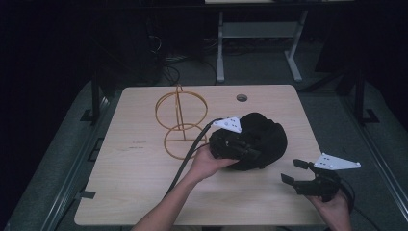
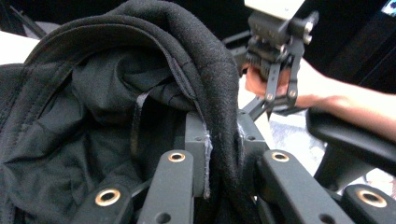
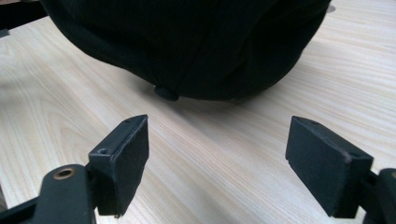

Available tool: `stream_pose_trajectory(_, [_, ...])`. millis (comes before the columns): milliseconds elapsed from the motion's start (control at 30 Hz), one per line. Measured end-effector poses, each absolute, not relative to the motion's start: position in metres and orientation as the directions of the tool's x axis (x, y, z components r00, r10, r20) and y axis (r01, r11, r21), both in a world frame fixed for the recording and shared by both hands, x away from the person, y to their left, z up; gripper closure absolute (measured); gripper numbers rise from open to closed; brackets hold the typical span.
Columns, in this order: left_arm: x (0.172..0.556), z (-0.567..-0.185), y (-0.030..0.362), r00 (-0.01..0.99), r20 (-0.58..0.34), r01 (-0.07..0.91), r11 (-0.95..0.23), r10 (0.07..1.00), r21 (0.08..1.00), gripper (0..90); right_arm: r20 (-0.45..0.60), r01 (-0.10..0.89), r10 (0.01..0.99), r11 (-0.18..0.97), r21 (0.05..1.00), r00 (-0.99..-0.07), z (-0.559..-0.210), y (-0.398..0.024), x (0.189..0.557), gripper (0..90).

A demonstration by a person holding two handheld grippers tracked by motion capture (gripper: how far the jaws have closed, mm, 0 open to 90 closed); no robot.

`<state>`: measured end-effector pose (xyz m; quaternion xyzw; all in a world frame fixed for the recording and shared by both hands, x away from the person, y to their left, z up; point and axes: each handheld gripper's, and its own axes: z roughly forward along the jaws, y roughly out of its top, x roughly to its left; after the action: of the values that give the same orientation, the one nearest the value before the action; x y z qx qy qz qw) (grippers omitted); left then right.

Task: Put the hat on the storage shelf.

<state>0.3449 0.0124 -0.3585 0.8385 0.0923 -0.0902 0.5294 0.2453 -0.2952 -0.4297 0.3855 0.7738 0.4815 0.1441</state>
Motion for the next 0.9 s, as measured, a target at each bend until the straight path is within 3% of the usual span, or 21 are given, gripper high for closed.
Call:
stream_pose_trajectory(500, [0.340, -0.329, 0.015, 0.965, -0.263, 0.245, -0.358, -0.002, 0.901, 79.0, 0.122, 0.401, 0.725, 0.226, 0.888, -0.678, -0.416, -0.289, 0.241, 18.5])
stream_pose_trajectory(900, [0.336, -0.312, 0.014, 0.967, -0.254, 0.228, -0.333, -0.035, 0.915, 78.8, 0.076, 0.300, 0.707, 0.198, 0.933, -0.703, -0.394, -0.277, 0.236, 17.8])
